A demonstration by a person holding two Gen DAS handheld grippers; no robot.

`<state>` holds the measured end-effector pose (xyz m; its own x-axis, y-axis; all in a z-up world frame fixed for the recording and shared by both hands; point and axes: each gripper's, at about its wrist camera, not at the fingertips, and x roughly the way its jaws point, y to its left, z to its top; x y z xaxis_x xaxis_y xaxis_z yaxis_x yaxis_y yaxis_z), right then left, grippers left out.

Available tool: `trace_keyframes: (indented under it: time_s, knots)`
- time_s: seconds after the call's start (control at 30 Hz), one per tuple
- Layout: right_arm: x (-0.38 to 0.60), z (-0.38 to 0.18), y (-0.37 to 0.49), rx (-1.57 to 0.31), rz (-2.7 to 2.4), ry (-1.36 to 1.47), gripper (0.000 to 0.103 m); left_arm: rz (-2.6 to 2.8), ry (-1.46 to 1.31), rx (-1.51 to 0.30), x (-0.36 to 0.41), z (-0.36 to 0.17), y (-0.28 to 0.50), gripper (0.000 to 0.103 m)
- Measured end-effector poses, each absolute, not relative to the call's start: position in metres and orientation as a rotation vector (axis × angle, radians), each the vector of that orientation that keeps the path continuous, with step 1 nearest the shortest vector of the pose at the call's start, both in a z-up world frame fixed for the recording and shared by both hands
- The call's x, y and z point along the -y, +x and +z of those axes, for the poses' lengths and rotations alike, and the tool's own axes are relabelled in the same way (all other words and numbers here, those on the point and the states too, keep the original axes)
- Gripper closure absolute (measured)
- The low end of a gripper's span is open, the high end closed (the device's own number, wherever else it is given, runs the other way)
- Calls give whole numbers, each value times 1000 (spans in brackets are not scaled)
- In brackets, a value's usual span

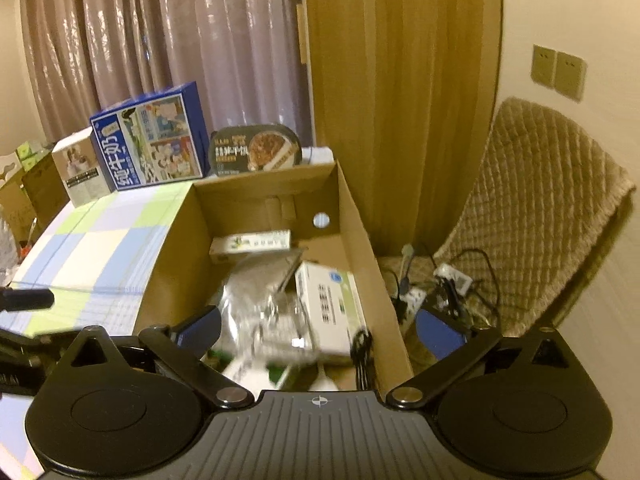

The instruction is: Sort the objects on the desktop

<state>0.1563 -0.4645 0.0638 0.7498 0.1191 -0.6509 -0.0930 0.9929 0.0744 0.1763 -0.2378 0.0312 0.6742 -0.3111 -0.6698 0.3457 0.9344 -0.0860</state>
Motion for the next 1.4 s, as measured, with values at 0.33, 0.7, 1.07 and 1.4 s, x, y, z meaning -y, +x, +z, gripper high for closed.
trace_keyframes:
  time_s: [0.33,0.7,1.07,1.4]
  knots:
    - [464,72,97,-761,102,30,2,-348,-7,-746,231,46,120,1]
    - [453,79,30,-760,107,61,2,-355,-3,-810,227,50,58,1]
    - [442,75,-25,-782,89,125,2,-283,-17,-802,209,57,21,1]
    - [440,82,-54,-786,64,108,2,-281,-24,-799,203,61,1,1]
